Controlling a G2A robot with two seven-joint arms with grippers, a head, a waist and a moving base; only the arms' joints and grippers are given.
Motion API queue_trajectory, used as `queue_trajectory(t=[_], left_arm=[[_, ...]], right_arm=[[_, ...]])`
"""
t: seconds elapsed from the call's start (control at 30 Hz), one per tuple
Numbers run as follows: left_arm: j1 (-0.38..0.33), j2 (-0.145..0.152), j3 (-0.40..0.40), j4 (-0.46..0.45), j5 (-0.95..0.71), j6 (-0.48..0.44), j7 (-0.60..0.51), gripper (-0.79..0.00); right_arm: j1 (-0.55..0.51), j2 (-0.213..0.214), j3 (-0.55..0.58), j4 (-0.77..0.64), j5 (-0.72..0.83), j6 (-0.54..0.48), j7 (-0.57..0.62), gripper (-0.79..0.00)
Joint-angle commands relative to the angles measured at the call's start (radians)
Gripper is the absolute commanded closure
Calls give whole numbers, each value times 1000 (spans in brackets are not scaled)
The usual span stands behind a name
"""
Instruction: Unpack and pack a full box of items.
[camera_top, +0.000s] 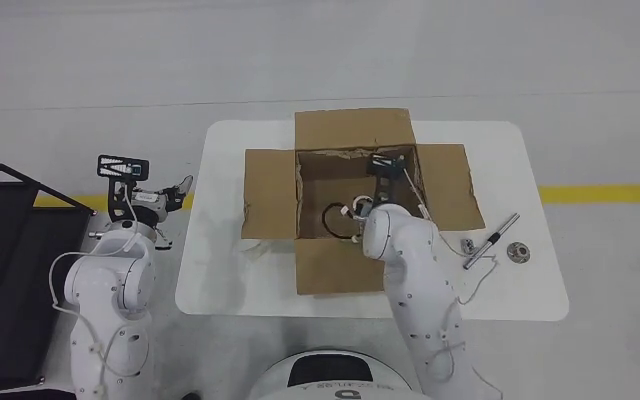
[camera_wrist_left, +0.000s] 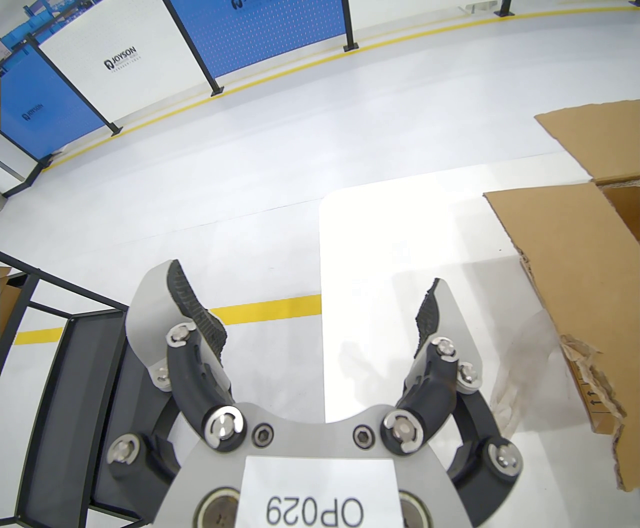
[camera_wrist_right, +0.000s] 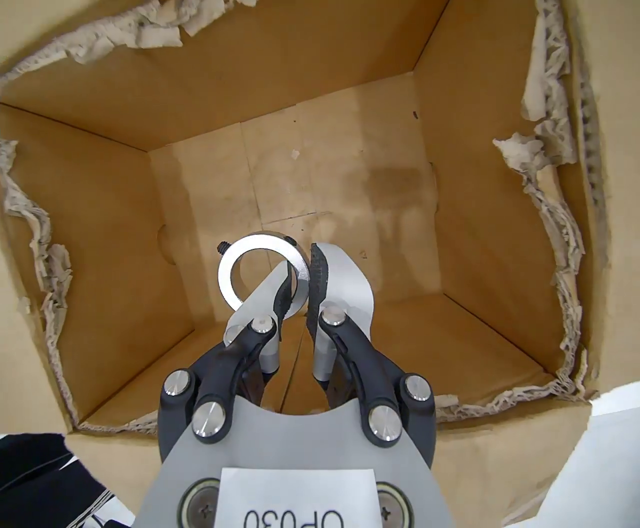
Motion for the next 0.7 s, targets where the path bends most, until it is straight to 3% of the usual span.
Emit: queue_trajectory(t=[0.0, 0.07, 0.1, 0.13, 0.23, 0.33, 0.5, 0.67], left_arm=[[0, 0, 0, 0, 0, 0, 0, -785], [0, 0, 0, 0, 0, 0, 0, -785], [0, 0, 0, 0, 0, 0, 0, -785], [0, 0, 0, 0, 0, 0, 0, -785], [0, 0, 0, 0, 0, 0, 0, -785], [0, 0, 0, 0, 0, 0, 0, -785], [0, 0, 0, 0, 0, 0, 0, -785], [0, 0, 0, 0, 0, 0, 0, -785]], right_arm=[[-29, 3, 14, -69, 12, -19, 2, -354], [-68, 6, 37, -151, 38, -37, 8, -440], [-89, 7, 49, -199, 62, -51, 13, -600], [-113, 9, 65, -249, 85, -66, 16, -646], [-207, 16, 121, -428, 168, -107, -2, -659], [-246, 20, 230, -447, 331, -145, -134, -714], [-306, 30, 567, -447, 689, -239, -283, -730], [-386, 43, 887, -447, 970, -255, -236, -711]])
